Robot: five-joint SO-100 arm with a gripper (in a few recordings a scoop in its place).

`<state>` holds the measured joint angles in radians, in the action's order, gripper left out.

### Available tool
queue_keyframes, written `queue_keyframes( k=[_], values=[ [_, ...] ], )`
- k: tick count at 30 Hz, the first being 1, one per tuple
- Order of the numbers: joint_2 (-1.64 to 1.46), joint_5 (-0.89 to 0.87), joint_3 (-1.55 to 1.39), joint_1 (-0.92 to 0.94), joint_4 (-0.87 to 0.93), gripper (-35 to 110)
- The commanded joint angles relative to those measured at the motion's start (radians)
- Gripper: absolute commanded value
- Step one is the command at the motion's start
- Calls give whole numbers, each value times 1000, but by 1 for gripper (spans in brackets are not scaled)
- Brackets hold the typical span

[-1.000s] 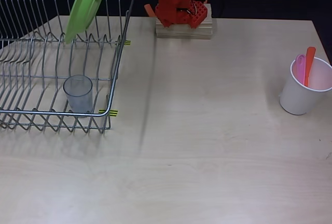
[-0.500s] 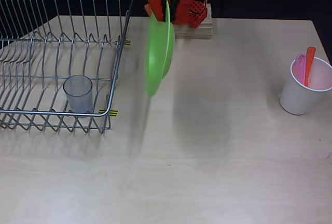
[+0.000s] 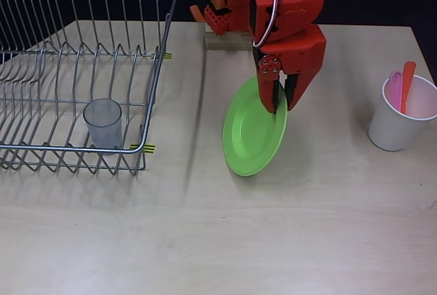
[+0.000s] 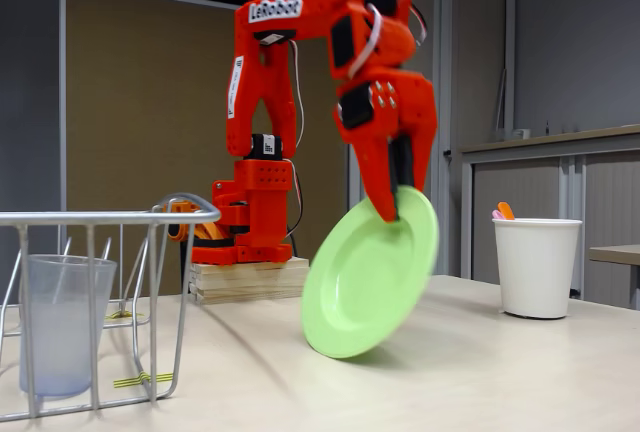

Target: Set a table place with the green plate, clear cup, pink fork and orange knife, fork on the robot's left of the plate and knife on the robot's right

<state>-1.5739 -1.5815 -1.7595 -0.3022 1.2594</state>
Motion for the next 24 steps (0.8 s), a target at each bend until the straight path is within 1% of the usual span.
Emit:
queue_keyframes(
  k=[1,4,10,13,17,24],
  values=[
    [34,-29,-3,-37,-37,0],
    [107,-20,21,-77,-107,0],
    [222,-77,44,-150,-238,1],
    [272,-112,58,-183,-273,6],
    [307,-164,66,-224,-285,20],
    [331,-181,77,-249,-308,30]
  ],
)
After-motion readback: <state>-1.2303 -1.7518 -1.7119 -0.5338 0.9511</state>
